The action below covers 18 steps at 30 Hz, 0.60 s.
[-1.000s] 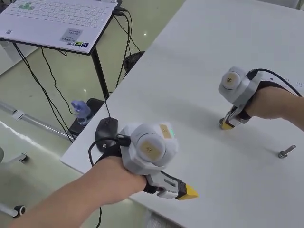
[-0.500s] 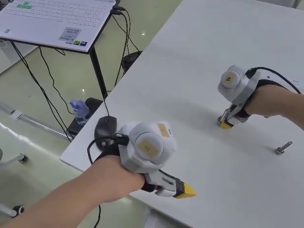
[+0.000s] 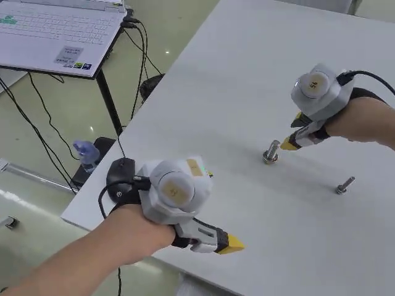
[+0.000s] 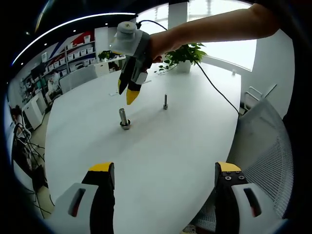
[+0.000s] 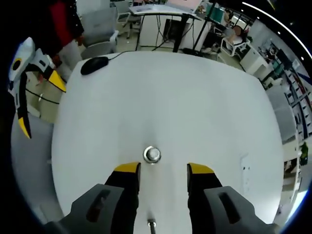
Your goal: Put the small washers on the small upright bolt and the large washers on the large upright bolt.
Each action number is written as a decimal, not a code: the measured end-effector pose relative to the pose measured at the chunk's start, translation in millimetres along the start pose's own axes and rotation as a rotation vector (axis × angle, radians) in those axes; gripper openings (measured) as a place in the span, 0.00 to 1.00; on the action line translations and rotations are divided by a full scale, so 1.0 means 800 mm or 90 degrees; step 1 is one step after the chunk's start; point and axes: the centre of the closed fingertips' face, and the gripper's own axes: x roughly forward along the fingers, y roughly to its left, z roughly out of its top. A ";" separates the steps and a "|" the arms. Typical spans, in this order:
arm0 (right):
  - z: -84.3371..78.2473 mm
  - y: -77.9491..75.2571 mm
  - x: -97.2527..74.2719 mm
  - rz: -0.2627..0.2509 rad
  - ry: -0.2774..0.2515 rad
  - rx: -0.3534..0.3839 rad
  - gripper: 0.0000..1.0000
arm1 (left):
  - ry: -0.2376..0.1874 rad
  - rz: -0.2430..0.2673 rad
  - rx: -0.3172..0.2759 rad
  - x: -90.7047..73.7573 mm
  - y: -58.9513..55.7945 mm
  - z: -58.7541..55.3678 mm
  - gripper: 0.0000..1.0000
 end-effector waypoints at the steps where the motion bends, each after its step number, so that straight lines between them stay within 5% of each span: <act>1: -0.005 0.000 -0.014 -0.006 -0.011 0.004 0.41 | 0.000 0.001 0.001 0.000 0.000 0.000 0.85; 5: -0.022 -0.002 -0.051 -0.035 -0.048 0.027 0.43 | -0.005 -0.001 -0.005 0.000 -0.001 0.001 0.85; 7: -0.037 -0.017 -0.063 -0.061 -0.066 0.052 0.42 | -0.007 0.000 -0.004 0.000 -0.001 0.001 0.86; 18: -0.090 0.010 -0.152 -0.118 -0.159 0.142 0.49 | -0.019 0.000 0.002 0.002 -0.006 0.012 0.86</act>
